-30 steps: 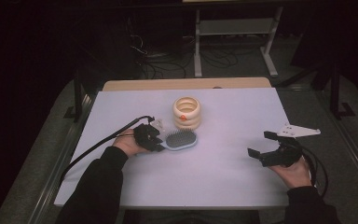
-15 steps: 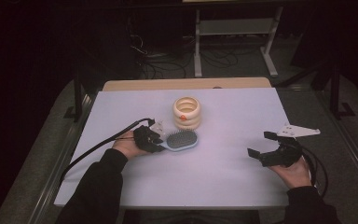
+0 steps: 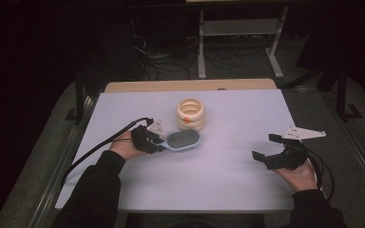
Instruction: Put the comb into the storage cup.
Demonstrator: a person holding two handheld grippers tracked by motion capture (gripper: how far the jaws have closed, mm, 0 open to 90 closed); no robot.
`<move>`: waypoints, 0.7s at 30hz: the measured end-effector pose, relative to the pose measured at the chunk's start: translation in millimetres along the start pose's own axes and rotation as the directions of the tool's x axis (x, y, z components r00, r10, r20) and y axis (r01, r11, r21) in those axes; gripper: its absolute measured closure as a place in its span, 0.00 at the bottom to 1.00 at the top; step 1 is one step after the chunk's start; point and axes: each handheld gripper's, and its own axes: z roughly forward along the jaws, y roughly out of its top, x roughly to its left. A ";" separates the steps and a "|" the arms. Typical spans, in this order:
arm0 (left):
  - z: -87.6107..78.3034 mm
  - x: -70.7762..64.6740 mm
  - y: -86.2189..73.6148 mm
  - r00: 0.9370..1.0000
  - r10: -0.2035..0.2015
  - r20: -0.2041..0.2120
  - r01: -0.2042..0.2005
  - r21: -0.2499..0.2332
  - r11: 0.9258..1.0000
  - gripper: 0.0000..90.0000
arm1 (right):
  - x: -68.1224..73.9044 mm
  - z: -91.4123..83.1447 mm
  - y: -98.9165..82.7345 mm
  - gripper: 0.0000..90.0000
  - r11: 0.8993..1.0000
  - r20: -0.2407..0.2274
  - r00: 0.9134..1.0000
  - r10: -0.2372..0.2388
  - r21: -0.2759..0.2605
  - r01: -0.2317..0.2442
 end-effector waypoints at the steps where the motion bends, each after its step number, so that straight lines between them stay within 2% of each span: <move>1: -2.0 0.3 -0.1 1.000 -0.001 -0.002 0.001 -0.004 1.000 0.78 | 0.0 0.0 0.0 0.00 1.000 0.000 1.000 0.000 0.000 0.000; 11: -21.0 -0.1 -0.4 1.000 0.008 -0.028 -0.009 -0.023 1.000 0.78 | 0.0 0.1 -0.1 0.00 1.000 -0.003 1.000 0.003 0.004 -0.003; 16: -30.1 0.7 -0.3 1.000 0.009 -0.025 -0.010 -0.016 1.000 0.78 | -0.5 0.3 -0.1 0.00 1.000 -0.003 1.000 0.007 0.004 -0.007; 21: -39.6 2.0 -0.4 0.999 0.000 -0.048 -0.002 -0.044 0.999 0.78 | -0.5 0.5 1.7 0.00 1.000 -0.013 1.000 0.007 -0.002 -0.007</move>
